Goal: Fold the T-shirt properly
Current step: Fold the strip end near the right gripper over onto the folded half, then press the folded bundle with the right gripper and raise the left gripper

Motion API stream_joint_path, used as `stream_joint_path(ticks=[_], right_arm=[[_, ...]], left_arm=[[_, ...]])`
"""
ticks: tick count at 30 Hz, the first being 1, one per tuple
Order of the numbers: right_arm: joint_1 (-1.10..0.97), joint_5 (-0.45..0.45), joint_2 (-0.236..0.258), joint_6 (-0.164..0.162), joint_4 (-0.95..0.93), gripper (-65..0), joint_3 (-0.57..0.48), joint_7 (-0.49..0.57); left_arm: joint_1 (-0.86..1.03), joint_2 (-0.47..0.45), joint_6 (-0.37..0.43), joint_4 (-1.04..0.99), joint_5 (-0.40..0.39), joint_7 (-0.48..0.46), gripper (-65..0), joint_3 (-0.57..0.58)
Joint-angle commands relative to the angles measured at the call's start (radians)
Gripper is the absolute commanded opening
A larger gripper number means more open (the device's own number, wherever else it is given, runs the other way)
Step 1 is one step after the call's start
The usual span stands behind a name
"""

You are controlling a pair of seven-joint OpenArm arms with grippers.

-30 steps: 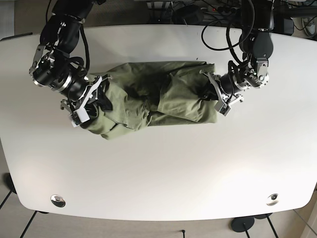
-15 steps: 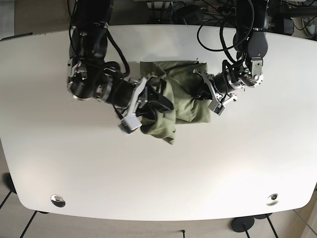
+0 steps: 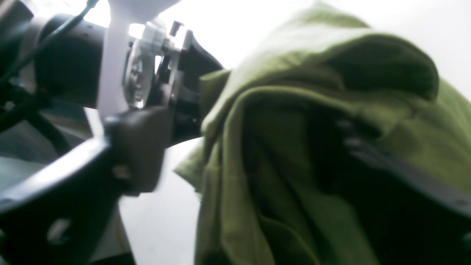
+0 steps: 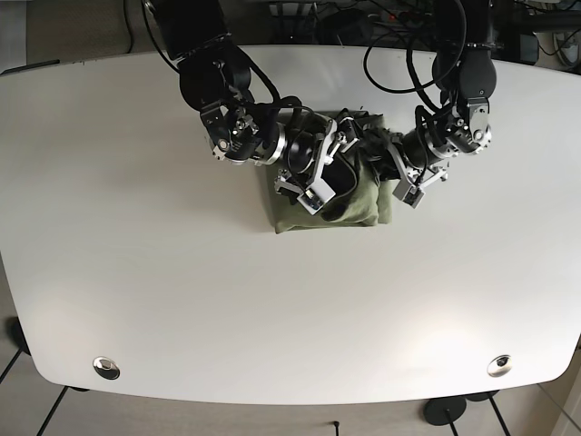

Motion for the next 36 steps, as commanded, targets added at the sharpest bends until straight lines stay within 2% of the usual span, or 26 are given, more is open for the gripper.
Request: stream_joint_path(ticks=[1,3,6,8,10,13,15,18,21,22,23,24,25,27,29,30,32,34,35,36], right_arm=[[0.014,0.038,-0.012,0.011,0.042,-1.1,0.001,0.021],[0.012,0.104,-0.001,0.011,0.085,-2.9,0.001,0.016],[0.012,0.266,0.061,0.011,0.144,-8.2,0.001,0.016],[0.011,0.337,0.103,0.011,0.165,-12.2,-0.003,0.016],[0.000,0.392,0.146,0.011,0.167,-16.5,-0.005,0.016],[-0.032,0.332,0.153,0.009,0.148,-17.8,-0.010,0.016],[-0.037,0.265,0.127,0.009,0.101,-18.2,-0.051,0.016],[-0.017,0.162,0.014,0.009,-0.016,-18.2,-0.126,0.021],[0.038,0.056,-0.120,0.009,-0.114,-18.2,-0.197,0.022],[0.057,0.036,-0.130,0.009,-0.134,-18.2,-0.214,0.024],[0.077,0.039,-0.130,0.009,-0.137,-18.2,-0.243,0.033],[0.110,0.090,-0.130,0.006,-0.122,-18.2,-0.300,0.068],[0.133,0.130,-0.130,-0.015,-0.120,-18.2,-0.303,0.076],[0.164,0.196,-0.129,-0.089,-0.123,-18.2,-0.303,0.076],[0.172,0.243,-0.094,-0.141,-0.110,-18.2,-0.303,0.076],[0.170,0.280,-0.046,-0.164,-0.070,-18.2,-0.303,0.076],[0.167,0.338,0.028,-0.189,-0.034,-18.2,-0.303,0.080],[0.163,0.377,0.077,-0.210,-0.024,-18.4,-0.301,0.083],[0.150,0.390,0.101,-0.218,-0.010,-18.4,-0.297,0.094],[0.123,0.406,0.147,-0.222,0.018,-18.4,-0.260,0.137]], left_arm=[[0.000,0.023,-0.002,0.074,-0.013,-0.018,-57.8,-0.100],[0.026,0.045,-0.003,0.133,-0.013,-0.018,-57.6,-0.203],[0.060,0.043,-0.005,0.206,-0.013,-0.018,-57.6,-0.368],[0.076,0.043,-0.005,0.225,-0.013,-0.018,-57.6,-0.474],[0.083,0.016,-0.057,0.219,-0.003,-0.016,-57.5,-0.596],[0.122,-0.036,-0.076,0.182,-0.010,-0.016,-57.5,-0.692],[0.127,-0.056,-0.076,0.164,-0.003,-0.016,-57.5,-0.723],[0.161,-0.066,-0.076,0.163,-0.010,-0.016,-57.5,-0.773],[0.184,-0.067,-0.076,0.164,-0.010,-0.019,-57.5,-0.777],[0.188,-0.069,-0.076,0.164,-0.010,-0.021,-57.5,-0.783],[0.188,-0.069,-0.076,0.173,-0.011,-0.018,-57.5,-0.800],[0.188,-0.067,-0.076,0.202,-0.005,-0.016,-57.5,-0.826],[0.190,-0.066,-0.076,0.207,-0.003,-0.016,-57.5,-0.835],[0.190,-0.078,-0.076,0.195,-0.003,-0.021,-57.5,-0.839],[0.204,-0.092,-0.076,0.187,-0.010,-0.021,-57.5,-0.833],[0.208,-0.092,-0.076,0.193,-0.010,-0.018,-57.5,-0.832],[0.207,-0.087,-0.076,0.199,-0.005,-0.016,-57.5,-0.804],[0.210,-0.087,-0.076,0.207,-0.011,-0.018,-57.5,-0.755],[0.210,-0.086,-0.076,0.213,-0.011,-0.018,-57.5,-0.727],[0.210,-0.083,-0.076,0.229,-0.005,-0.018,-57.5,-0.678]])
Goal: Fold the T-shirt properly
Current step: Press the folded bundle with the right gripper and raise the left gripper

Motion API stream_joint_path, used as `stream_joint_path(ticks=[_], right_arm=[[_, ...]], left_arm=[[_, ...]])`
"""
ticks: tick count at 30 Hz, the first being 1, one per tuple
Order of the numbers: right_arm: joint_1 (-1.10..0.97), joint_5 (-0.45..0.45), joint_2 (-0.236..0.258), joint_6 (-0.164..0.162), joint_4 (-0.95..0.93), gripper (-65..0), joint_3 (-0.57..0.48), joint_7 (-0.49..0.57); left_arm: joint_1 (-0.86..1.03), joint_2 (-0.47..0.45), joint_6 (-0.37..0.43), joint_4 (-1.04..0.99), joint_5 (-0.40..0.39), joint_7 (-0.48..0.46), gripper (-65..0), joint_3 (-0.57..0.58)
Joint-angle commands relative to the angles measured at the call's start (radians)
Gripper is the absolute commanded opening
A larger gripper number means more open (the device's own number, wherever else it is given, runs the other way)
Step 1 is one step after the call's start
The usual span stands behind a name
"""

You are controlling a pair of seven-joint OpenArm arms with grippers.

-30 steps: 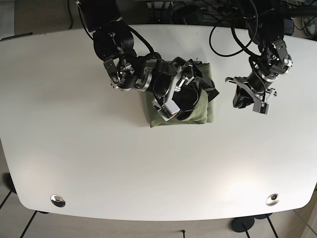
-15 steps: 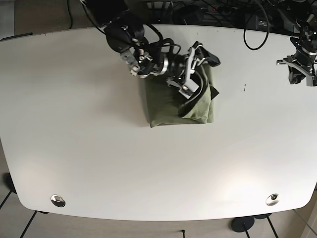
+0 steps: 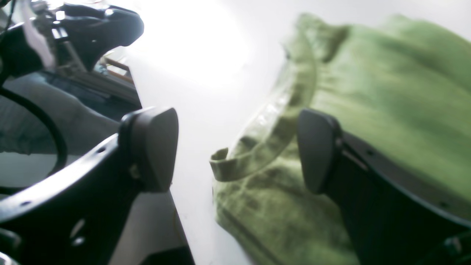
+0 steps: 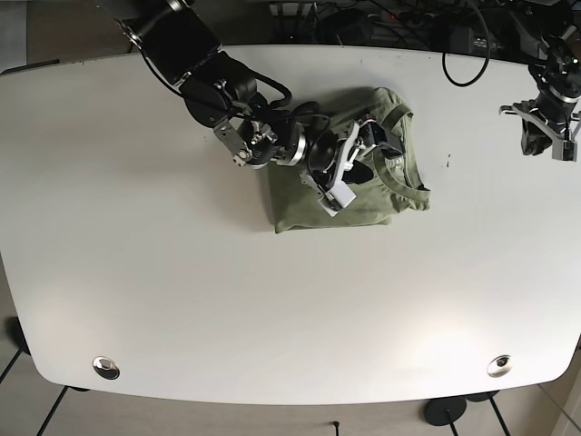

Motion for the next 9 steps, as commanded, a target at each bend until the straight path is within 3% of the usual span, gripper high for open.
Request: stream_joint_path(ticks=[1,3,4,6,9], right_arm=[[-0.038,0.028,0.056,0.016,0.073,-19.7,0.069,0.092],[-0.065,0.033,0.090,0.016,0.077,-30.9,0.148,0.104],[-0.078,0.031,0.098,0.016,0.073,-45.0,0.208,0.104],[-0.064,0.010,0.104,0.016,0.025,-60.2,0.279,0.104],[-0.042,-0.004,0.104,0.016,-0.010,-56.8,0.366,0.107]], left_arm=[[0.000,0.000,0.001,0.036,-0.010,-0.021,-57.5,0.083],[-0.005,0.012,0.001,0.036,-0.008,-0.024,-57.5,0.151],[-0.005,0.033,0.001,0.038,-0.013,-0.024,-57.5,0.197],[-0.005,0.082,0.001,0.053,-0.010,-0.024,-57.5,0.281],[0.005,0.135,0.001,0.124,-0.008,-0.018,-57.5,0.387]])
